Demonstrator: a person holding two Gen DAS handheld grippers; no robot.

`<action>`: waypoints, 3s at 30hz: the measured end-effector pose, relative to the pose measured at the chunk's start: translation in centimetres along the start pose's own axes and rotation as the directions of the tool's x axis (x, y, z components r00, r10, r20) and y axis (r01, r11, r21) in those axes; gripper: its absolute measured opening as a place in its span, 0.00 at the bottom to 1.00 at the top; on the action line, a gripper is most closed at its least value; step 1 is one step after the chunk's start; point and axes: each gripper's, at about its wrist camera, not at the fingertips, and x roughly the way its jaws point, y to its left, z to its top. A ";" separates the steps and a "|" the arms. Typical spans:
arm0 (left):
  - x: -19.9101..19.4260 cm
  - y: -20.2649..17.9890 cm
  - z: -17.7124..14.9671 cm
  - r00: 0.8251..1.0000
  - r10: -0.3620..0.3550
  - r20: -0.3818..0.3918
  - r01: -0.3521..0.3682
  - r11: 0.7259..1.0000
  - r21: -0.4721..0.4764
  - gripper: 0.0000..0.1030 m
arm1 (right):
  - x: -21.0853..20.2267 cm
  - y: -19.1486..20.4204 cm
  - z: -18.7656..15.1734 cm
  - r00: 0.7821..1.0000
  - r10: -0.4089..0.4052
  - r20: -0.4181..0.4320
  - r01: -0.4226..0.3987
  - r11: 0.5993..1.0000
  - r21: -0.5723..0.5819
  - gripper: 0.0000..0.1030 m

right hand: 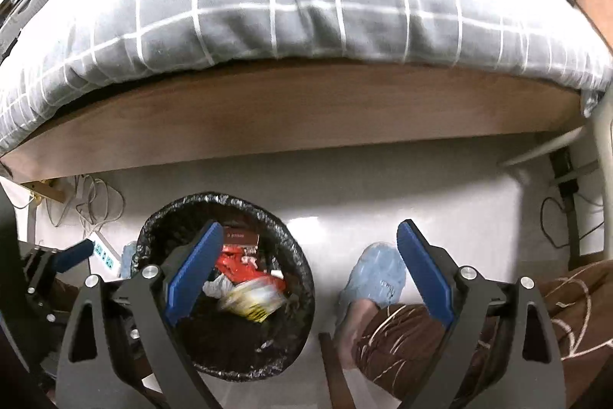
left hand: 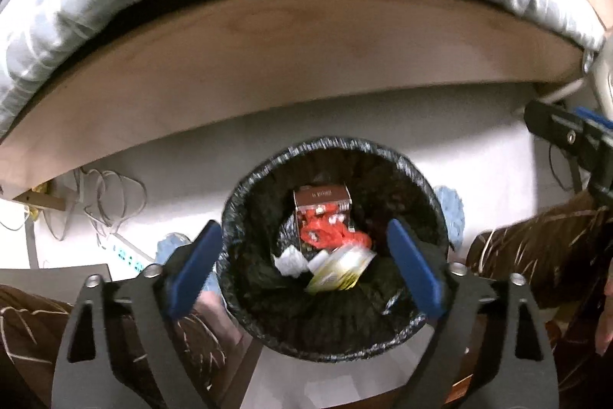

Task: Collect trash
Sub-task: 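Open the left tool over the bin while the right tool releases the tissue, then raise both tools back over the bed toward the remaining trash, then grasp the yellow paper cup with the left tool while the right tool grasps the clear plastic bag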

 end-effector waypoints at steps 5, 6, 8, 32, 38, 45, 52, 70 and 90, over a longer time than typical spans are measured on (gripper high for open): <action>-2.3 1.3 1.3 0.997 0.005 0.072 -0.001 0.999 -0.053 0.95 | -2.5 0.1 1.4 0.996 -0.001 0.088 0.002 1.000 -0.016 0.86; -2.9 1.6 1.6 0.996 0.009 0.089 -0.003 0.998 -0.065 0.95 | -3.1 0.0 1.7 0.994 -0.002 0.109 0.004 1.000 -0.017 0.86; -4.2 2.3 2.3 0.993 0.004 0.121 0.007 0.996 -0.089 0.95 | -4.5 0.0 2.2 0.987 -0.003 0.158 0.007 1.000 -0.026 0.86; -13.4 5.2 10.8 0.895 0.114 0.431 -0.068 0.990 -0.120 0.95 | -10.8 2.2 10.2 0.877 0.047 0.478 0.003 0.995 -0.102 0.93; -13.3 6.7 13.9 0.883 0.135 0.449 -0.076 0.986 -0.146 0.95 | -9.7 2.7 12.9 0.875 0.048 0.482 -0.001 0.995 -0.097 0.93; -12.9 8.2 16.9 0.877 0.155 0.455 -0.090 0.983 -0.162 0.95 | -8.4 3.3 15.8 0.862 0.018 0.506 0.039 0.994 -0.103 0.93; -12.4 10.5 20.1 0.873 0.178 0.454 -0.092 0.974 -0.205 0.95 | -6.5 3.8 19.1 0.873 0.032 0.487 0.026 0.993 -0.111 0.93; -8.6 14.5 31.8 0.875 0.207 0.437 -0.114 0.966 -0.231 0.95 | -0.4 7.0 29.1 0.899 0.073 0.432 -0.007 0.988 -0.152 0.93; -4.4 15.2 37.4 0.911 0.164 0.379 -0.079 0.970 -0.231 0.79 | 5.0 8.6 33.7 0.932 0.158 0.325 -0.105 0.979 -0.173 0.57</action>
